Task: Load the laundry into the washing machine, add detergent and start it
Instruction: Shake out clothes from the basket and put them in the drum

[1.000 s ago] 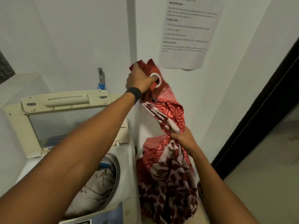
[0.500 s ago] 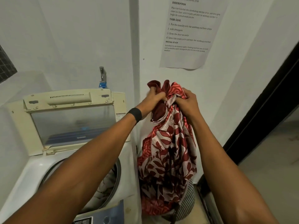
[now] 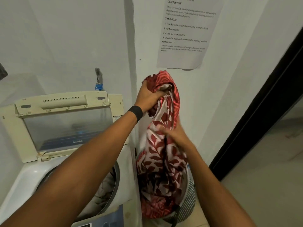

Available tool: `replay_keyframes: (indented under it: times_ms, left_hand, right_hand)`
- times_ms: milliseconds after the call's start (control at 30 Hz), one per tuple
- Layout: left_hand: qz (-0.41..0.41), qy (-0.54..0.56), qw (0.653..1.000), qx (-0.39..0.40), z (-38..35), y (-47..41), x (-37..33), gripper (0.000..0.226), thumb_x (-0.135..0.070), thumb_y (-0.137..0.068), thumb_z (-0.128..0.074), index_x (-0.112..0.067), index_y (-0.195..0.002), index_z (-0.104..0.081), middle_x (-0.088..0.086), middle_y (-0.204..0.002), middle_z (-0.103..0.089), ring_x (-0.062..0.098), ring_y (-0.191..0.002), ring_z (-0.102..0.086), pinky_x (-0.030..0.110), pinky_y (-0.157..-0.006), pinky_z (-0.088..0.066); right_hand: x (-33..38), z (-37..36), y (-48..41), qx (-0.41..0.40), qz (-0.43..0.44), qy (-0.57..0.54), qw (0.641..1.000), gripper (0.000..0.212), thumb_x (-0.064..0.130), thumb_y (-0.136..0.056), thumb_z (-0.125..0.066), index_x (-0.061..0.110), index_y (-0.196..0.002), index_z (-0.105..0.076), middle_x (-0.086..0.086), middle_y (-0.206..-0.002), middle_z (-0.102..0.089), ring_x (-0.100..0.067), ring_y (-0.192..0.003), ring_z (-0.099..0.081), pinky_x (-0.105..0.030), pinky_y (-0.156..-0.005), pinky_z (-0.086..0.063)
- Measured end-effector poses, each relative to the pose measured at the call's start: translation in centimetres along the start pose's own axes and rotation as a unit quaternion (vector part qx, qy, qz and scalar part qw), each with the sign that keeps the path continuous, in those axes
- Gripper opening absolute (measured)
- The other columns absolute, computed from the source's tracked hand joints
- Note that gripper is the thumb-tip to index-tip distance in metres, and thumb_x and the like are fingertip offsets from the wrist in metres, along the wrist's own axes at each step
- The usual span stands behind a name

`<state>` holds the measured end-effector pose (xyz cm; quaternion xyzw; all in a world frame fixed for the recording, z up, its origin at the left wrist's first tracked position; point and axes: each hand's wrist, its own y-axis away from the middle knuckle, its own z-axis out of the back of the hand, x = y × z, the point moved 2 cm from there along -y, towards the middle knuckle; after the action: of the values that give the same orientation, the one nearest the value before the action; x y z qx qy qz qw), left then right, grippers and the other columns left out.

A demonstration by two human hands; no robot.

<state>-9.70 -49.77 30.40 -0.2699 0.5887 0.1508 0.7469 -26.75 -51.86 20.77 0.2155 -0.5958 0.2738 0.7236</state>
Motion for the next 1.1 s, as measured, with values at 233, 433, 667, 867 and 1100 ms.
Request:
replay_keyframes:
  times_ms: [233, 433, 667, 867, 1100]
  left_hand:
    - [0.007, -0.11, 0.988, -0.105, 2.5, -1.1, -0.1, 0.085, -0.05, -0.073, -0.088, -0.02, -0.138, -0.042, -0.001, -0.125, -0.063, 0.026, -0.111, -0.063, 0.036, -0.099, -0.049]
    - [-0.015, -0.299, 0.948, -0.105, 2.4, 0.5, 2.5, 0.062, -0.039, -0.079, -0.081, -0.019, -0.121, -0.04, 0.009, -0.107, -0.067, 0.035, -0.095, -0.066, 0.043, -0.075, -0.056]
    - [0.046, -0.081, 0.982, 0.163, 0.0, 1.9, 1.0, 0.084, -0.045, -0.081, -0.081, -0.018, -0.141, -0.028, 0.001, -0.128, -0.057, 0.021, -0.117, -0.061, 0.037, -0.101, -0.051]
    - [0.021, -0.163, 0.977, 0.135, -0.4, 2.1, 2.8, 0.117, -0.073, -0.048, -0.085, -0.021, -0.138, -0.033, -0.008, -0.125, -0.058, 0.012, -0.114, -0.06, 0.031, -0.102, -0.049]
    - [0.007, -0.081, 0.997, 0.001, -0.5, 0.8, 4.2, 0.07, -0.056, -0.076, -0.083, -0.029, -0.13, -0.047, -0.009, -0.119, -0.065, 0.014, -0.109, -0.065, 0.04, -0.101, -0.053]
  right_hand:
    - [-0.7, 2.1, 1.0, -0.128, -0.032, -0.041, 0.99, 0.023, 0.021, -0.091, -0.072, 0.025, -0.113, -0.071, 0.002, -0.105, -0.077, -0.008, -0.093, -0.073, -0.012, -0.069, -0.054]
    - [6.6, 7.0, -1.9, -0.217, 0.091, -0.074, 0.969, 0.027, 0.009, -0.086, -0.068, 0.021, -0.11, -0.066, -0.001, -0.104, -0.075, -0.015, -0.091, -0.074, -0.031, -0.082, -0.061]
    - [7.9, 4.2, -4.7, -0.164, 0.09, -0.136, 0.973, 0.032, 0.001, -0.091, -0.064, 0.011, -0.121, -0.071, -0.011, -0.106, -0.076, -0.023, -0.095, -0.074, -0.034, -0.085, -0.06]
    - [7.8, 2.3, -4.8, -0.049, 0.057, -0.108, 0.991, 0.033, 0.003, -0.089, -0.062, 0.013, -0.118, -0.075, -0.013, -0.109, -0.077, -0.029, -0.104, -0.074, -0.051, -0.1, -0.056]
    - [5.4, 3.0, -3.3, -0.038, 0.113, -0.04, 0.992, 0.081, 0.03, -0.084, -0.079, 0.041, -0.152, -0.037, 0.006, -0.143, -0.057, -0.013, -0.126, -0.061, -0.04, -0.107, -0.052]
